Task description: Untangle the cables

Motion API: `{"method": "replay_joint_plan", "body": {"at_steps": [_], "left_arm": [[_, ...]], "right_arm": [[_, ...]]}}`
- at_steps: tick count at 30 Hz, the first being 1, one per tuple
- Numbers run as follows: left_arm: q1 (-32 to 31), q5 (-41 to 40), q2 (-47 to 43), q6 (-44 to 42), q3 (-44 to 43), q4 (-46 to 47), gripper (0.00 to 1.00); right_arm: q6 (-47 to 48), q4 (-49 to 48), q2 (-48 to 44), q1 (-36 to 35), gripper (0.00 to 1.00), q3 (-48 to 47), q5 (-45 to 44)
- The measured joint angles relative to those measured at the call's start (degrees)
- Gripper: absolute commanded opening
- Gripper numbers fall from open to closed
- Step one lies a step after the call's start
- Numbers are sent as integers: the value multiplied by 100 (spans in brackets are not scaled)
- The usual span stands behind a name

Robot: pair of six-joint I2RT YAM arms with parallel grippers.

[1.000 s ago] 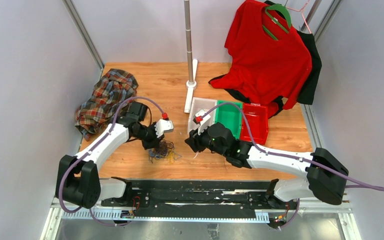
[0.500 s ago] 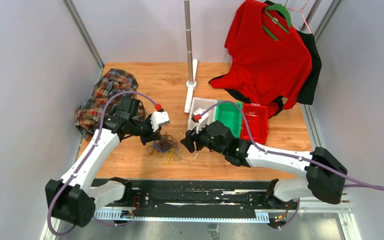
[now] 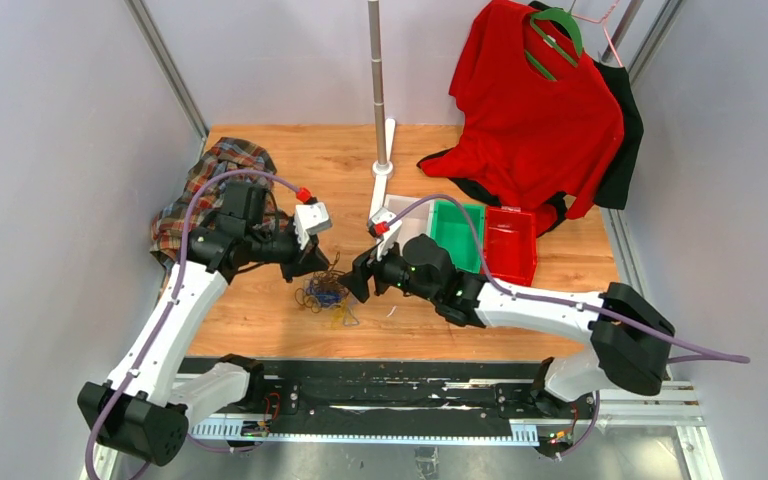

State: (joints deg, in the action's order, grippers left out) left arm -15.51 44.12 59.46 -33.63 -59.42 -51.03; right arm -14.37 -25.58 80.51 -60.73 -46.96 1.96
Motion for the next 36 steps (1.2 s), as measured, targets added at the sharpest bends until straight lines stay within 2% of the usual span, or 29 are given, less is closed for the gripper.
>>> {"method": "replay_joint_plan", "body": {"at_steps": [17,27,36], "left_arm": [[0,197,-181,455,-610,-216,1],[0,201,-295,503,-1641,-678,0],[0,-2,-295,496,-2470,-1038,1]], "right_arm": [[-533,-1091,1176,-140,72,-498,-667],[-704,-1408,1508,-140,64,-466,-1292],[-769,-1644,1482,-166,63,-107,-1578]]}}
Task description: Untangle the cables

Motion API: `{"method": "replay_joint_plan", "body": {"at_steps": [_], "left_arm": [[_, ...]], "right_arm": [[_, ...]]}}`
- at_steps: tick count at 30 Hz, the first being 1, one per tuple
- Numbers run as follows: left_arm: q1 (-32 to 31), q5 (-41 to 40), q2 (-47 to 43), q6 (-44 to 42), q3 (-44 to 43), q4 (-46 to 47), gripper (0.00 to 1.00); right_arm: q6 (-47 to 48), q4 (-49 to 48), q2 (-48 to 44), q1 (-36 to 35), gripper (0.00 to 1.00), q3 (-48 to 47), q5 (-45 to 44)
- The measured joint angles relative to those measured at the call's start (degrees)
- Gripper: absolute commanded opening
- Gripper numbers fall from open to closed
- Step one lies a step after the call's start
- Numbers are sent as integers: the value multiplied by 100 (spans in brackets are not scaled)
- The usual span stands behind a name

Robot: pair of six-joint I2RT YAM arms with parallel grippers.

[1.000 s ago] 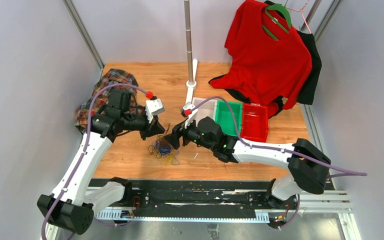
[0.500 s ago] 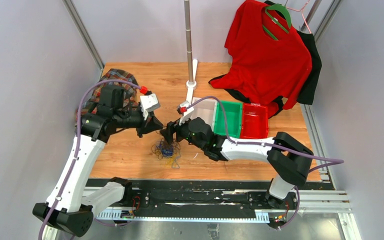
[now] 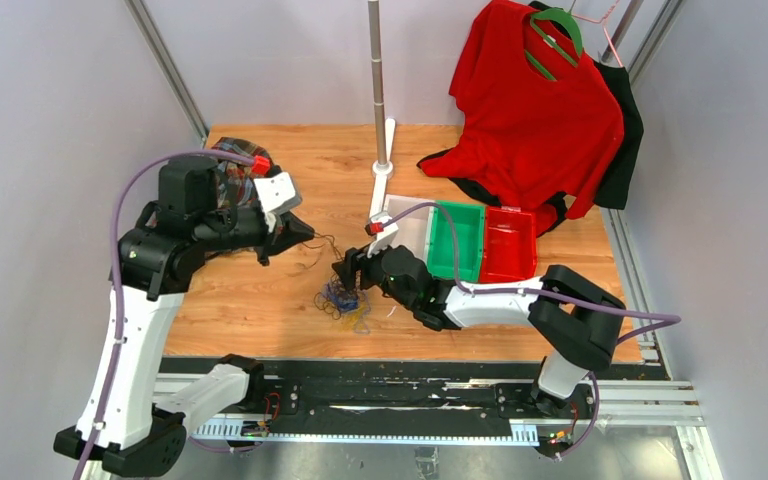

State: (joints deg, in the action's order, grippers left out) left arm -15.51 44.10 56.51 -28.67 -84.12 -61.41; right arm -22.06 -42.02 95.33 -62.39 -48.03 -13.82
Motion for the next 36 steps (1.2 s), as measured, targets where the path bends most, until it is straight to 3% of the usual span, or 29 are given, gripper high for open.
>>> {"method": "replay_joint_plan", "body": {"at_steps": [9,19,23,28,36], "left_arm": [[0,-179,-39,-2,-907,2,0],[0,-452,-175,-243,-769,-22,0],[0,-575,-260,-520,-713,0,0],[0,-684,-490,-848,-236,-4,0],[0,-675,-463,-1058,157,-28,1]], "right_arm": [[-4,179,-28,0,55,243,-173],[35,450,-503,0,46,308,-179],[166,787,-846,0,38,308,-177],[417,1147,-1379,0,62,240,-125],[911,1624,-1722,-4,69,-376,894]]}}
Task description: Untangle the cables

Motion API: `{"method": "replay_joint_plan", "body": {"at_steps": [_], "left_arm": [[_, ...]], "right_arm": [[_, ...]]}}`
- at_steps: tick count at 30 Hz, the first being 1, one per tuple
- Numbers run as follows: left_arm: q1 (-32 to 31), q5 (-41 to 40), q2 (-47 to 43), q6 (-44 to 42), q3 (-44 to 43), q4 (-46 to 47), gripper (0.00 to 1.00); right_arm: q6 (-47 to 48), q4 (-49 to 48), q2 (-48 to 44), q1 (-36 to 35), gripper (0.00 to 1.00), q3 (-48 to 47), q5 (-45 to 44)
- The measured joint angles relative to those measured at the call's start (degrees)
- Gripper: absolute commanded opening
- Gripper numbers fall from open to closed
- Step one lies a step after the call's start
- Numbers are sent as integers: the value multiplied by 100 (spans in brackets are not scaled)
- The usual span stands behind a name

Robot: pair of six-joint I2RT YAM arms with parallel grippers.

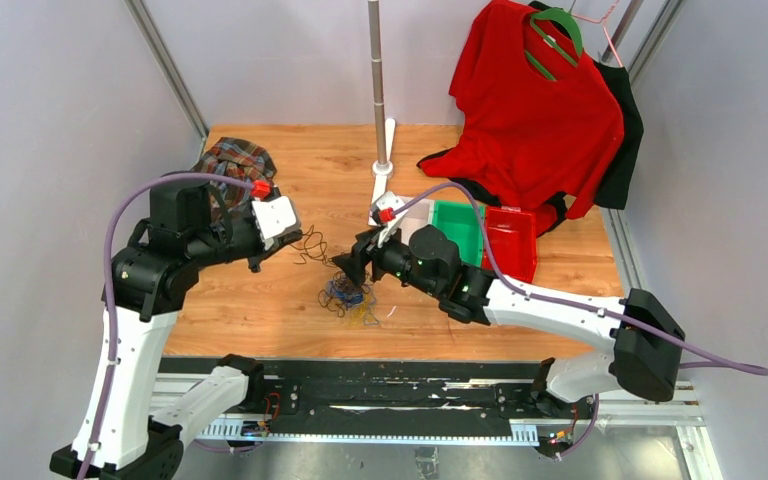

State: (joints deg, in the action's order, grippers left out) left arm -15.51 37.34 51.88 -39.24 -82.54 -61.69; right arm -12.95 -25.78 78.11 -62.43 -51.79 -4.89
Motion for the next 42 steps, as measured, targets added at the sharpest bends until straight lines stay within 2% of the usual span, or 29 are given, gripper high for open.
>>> {"method": "replay_joint_plan", "body": {"at_steps": [7,12,14,18,21,24,29,33,35,38,42], "left_arm": [[0,129,9,4,0,2,0],[0,177,9,39,-2,2,0],[0,208,9,66,-4,2,0],[0,232,-4,111,-42,7,0],[0,256,-24,136,-50,7,0],[0,267,-48,166,-50,7,3],[0,275,-57,225,-50,9,13],[0,275,-59,286,-50,11,39],[0,275,-61,302,-50,11,49],[0,269,-72,356,-48,9,55],[0,271,-122,365,17,20,56]], "right_arm": [[249,140,179,-127,67,-678,741],[269,164,538,-166,57,-863,973],[273,184,704,-166,49,-892,981],[297,302,863,-166,16,-911,975],[293,299,846,-166,2,-911,933],[293,295,767,-166,1,-905,872],[297,289,466,-166,1,-807,761],[306,275,236,-166,1,-678,651],[317,273,160,-166,1,-625,588],[337,264,107,-166,1,-581,525],[363,267,98,-166,1,-575,470]]}}
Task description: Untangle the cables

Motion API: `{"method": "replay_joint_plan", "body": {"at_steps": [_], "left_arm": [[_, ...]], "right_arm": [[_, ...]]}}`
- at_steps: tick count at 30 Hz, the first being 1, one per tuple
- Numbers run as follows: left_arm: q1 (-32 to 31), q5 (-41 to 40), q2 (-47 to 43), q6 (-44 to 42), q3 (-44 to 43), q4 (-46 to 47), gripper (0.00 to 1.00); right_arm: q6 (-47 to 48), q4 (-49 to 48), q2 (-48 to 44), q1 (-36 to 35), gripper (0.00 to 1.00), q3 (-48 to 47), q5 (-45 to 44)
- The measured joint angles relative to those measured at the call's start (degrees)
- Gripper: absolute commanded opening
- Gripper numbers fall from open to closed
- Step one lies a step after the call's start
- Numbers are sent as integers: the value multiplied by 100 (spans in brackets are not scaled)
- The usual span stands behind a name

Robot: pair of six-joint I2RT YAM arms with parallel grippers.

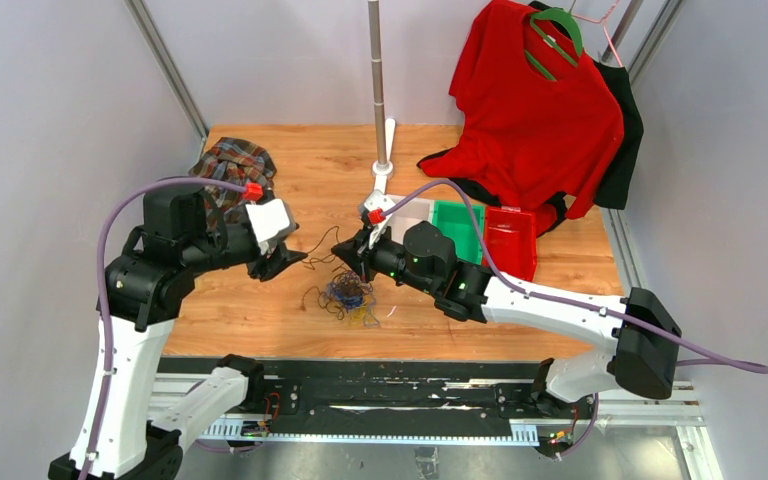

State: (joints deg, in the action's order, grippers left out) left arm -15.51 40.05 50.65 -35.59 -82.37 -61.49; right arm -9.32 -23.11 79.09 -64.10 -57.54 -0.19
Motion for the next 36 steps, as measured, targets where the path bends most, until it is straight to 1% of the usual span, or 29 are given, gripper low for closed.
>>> {"method": "replay_joint_plan", "body": {"at_steps": [3,7,13,20,25,28,34,36], "left_arm": [[0,2,-15,-2,79,4,60],[0,72,9,7,184,7,73],[0,284,184,90,273,7,78],[0,647,308,306,286,9,93],[0,850,251,422,435,44,97],[0,835,168,592,715,221,100],[0,671,0,1196,1233,866,98],[0,660,-63,1375,1300,1003,98]], "right_arm": [[20,2,-9,0,1,0,-7],[39,4,-15,0,1,0,-9],[59,55,-15,0,1,0,-9],[109,144,2,0,1,-63,-11],[149,210,68,-2,1,-229,-63],[173,291,155,-24,1,-372,-157],[282,437,326,-245,1,-562,-503],[356,518,415,-341,1,-684,-804]]}}
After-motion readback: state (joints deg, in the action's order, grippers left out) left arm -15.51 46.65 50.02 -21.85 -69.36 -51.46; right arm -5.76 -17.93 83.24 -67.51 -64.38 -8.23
